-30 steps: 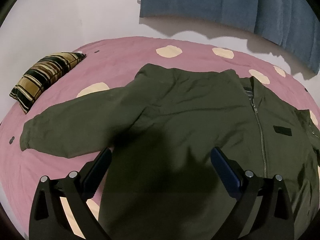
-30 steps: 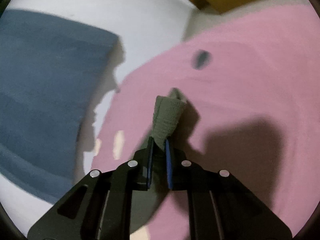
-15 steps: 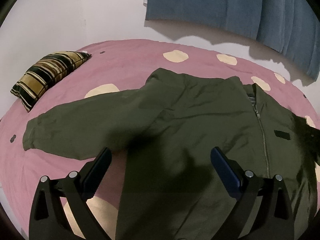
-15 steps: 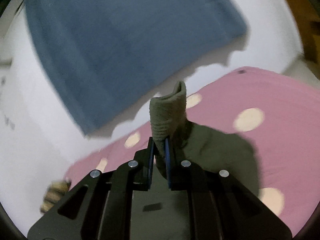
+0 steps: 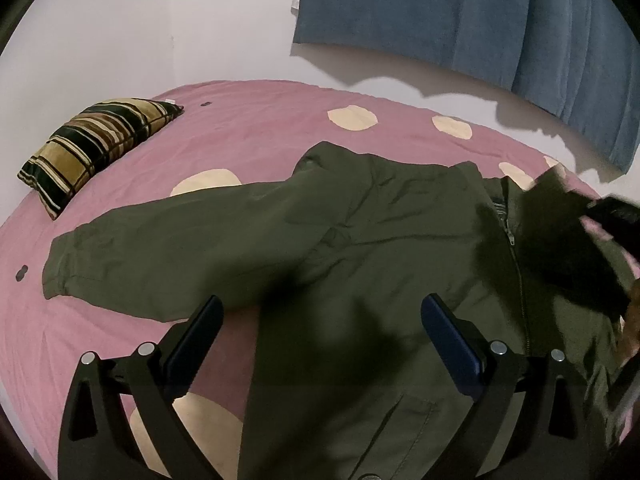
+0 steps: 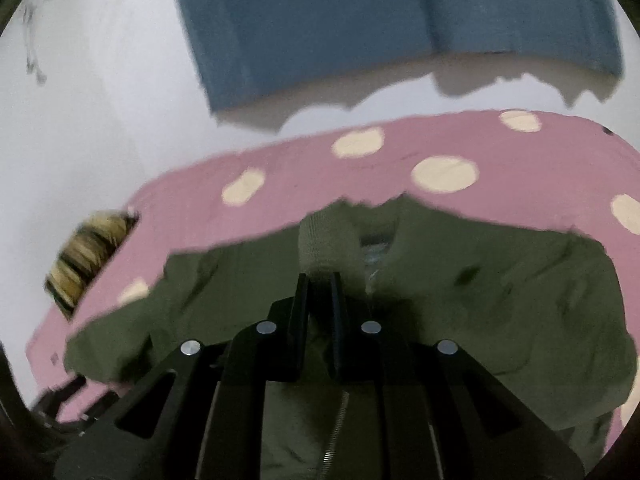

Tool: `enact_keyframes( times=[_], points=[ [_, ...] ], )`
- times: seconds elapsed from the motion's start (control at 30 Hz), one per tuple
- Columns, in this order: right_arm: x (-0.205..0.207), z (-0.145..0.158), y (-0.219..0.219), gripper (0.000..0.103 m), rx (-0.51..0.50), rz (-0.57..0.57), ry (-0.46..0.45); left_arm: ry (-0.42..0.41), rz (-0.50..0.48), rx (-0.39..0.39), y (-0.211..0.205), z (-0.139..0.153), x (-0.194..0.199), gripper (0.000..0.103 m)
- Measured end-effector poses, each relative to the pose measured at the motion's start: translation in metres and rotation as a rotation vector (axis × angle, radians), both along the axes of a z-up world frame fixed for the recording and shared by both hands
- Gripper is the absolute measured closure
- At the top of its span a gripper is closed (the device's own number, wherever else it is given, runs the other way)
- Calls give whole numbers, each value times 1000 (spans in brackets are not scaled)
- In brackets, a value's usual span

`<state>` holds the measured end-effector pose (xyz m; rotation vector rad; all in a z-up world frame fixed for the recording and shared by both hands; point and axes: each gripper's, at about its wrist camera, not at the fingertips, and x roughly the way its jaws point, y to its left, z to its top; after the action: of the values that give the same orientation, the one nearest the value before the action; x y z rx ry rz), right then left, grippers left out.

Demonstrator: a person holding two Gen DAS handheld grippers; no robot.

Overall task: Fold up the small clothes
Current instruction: 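Carry the sleeve across the jacket front with the right gripper and release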

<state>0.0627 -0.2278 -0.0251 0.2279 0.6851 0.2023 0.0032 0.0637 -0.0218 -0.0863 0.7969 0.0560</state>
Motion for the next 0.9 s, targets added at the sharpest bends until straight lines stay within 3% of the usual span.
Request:
enact_keyframes(
  times=[0.17, 0.2, 0.4, 0.47, 0.53, 0.6, 0.7, 0.8, 0.9],
  points=[
    [13, -22, 45, 97, -113, 92, 16, 4, -3, -5, 2, -1, -1, 4],
    [10, -24, 49, 102, -116, 111, 26, 4, -3, -6, 2, -1, -1, 4],
    [10, -50, 66, 101, -34, 194, 136, 3, -3, -10, 2, -2, -1, 4],
    [6, -51, 53, 97, 68, 208, 172, 5, -6, -15, 3, -2, -1, 4],
    [-1, -47, 31, 76, 166, 210, 190, 4, -13, -19, 2, -3, -1, 4],
    [-11, -40, -2, 62, 236, 174, 182, 1, -32, -28, 1, -3, 0, 4],
    [-25, -31, -54, 57, 287, 103, 157, 3, -96, -78, -9, -2, 6, 4],
    [-44, -25, -110, 52, 268, -15, 125, 33, -214, -159, -30, -2, 21, 4],
    [-60, -29, -150, 51, 260, -99, 121, 83, -289, -184, -54, -12, 47, 4]
  ],
)
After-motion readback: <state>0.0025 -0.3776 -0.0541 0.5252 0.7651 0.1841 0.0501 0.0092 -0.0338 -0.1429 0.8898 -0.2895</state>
